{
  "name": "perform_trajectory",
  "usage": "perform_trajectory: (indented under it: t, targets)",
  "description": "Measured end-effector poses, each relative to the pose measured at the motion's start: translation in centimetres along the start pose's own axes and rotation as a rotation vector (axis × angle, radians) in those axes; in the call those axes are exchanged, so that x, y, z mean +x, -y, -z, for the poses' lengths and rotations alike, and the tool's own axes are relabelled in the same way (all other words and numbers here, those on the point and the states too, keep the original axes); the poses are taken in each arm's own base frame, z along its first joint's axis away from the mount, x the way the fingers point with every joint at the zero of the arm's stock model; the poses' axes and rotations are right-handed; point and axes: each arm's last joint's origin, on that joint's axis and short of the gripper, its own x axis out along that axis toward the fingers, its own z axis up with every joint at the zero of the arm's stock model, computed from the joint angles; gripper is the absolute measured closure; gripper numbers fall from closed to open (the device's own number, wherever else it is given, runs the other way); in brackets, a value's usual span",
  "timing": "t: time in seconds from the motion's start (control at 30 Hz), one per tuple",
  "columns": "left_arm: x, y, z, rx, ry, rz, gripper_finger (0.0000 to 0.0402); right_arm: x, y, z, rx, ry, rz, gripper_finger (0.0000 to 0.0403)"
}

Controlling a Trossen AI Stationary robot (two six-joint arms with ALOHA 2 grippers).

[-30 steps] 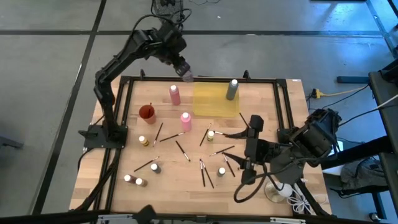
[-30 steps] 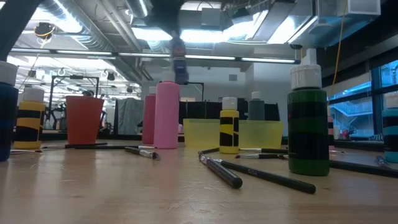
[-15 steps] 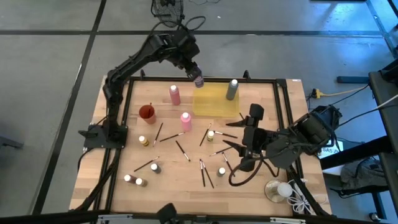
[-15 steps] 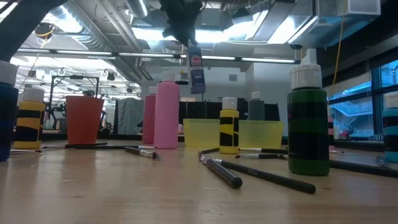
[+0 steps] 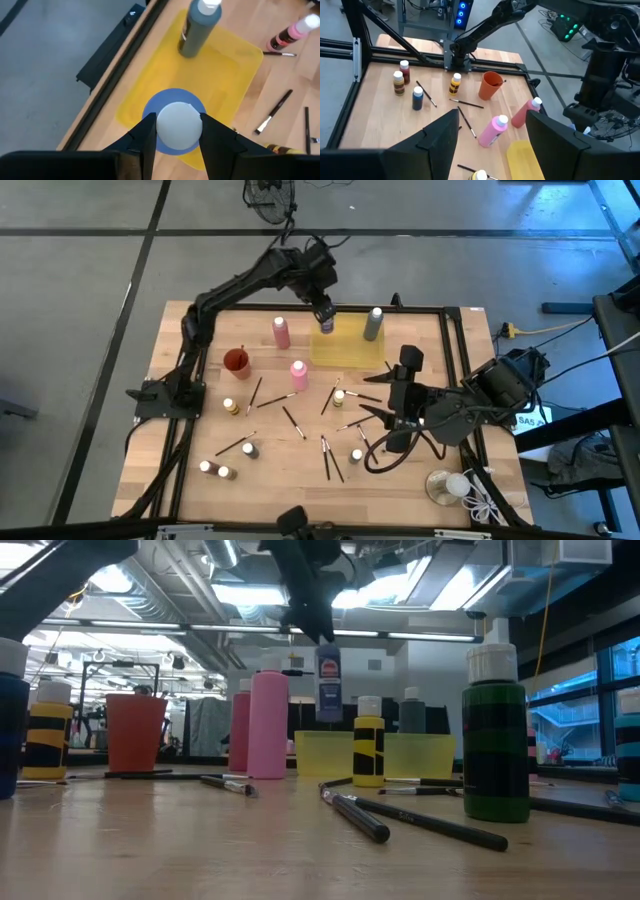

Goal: Pick & Place Paint Supplies
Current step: Put the large purple paint bottle into the yellow bin

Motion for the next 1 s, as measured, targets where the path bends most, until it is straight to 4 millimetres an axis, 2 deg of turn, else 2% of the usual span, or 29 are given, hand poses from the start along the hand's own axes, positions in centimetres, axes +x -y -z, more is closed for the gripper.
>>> perform_trajectory:
  t: [0.5,0.83,1.0]
  targets:
    - [4.5,0.6,-0.1,0.024,-0.063,0.003,0.0283,0.0,0.2,0.6,0.016,-0.048,0.021,0.0169]
    - [6.8,-0.4,0.2,0.006,-0.116,-0.021,0.0283,-0.1,0.2,0.9,0.036,-0.069,0.028,0.0169]
    - [7.3,-1.2,0.0,-0.01,-0.104,-0.018,0.0283,-0.1,0.2,0.9,0.041,-0.071,0.029,0.0169]
